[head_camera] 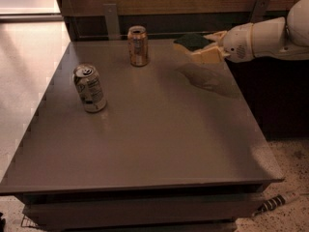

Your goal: Move sponge near orange can

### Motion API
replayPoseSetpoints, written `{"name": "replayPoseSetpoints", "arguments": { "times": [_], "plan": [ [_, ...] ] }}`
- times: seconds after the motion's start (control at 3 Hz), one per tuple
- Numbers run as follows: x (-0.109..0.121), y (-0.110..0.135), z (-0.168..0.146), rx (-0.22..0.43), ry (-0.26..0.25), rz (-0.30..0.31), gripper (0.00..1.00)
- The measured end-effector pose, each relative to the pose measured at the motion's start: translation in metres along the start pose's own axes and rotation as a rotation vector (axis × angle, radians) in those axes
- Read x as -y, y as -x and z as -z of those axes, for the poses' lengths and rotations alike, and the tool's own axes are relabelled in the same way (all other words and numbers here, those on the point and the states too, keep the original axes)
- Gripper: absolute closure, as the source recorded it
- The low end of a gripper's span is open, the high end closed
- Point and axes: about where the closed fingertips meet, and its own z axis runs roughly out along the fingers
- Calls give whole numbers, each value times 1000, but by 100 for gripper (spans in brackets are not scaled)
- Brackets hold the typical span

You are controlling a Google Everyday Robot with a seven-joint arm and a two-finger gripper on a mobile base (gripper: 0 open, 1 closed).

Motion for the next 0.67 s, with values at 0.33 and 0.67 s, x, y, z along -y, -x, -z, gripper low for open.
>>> {"name": "replayPoseSetpoints", "arguments": {
  "times": [0.33,0.67],
  "plan": [
    [15,-27,-33,21,36,-23,100],
    [17,-33,-70,60,90,-4,100]
  ]
}}
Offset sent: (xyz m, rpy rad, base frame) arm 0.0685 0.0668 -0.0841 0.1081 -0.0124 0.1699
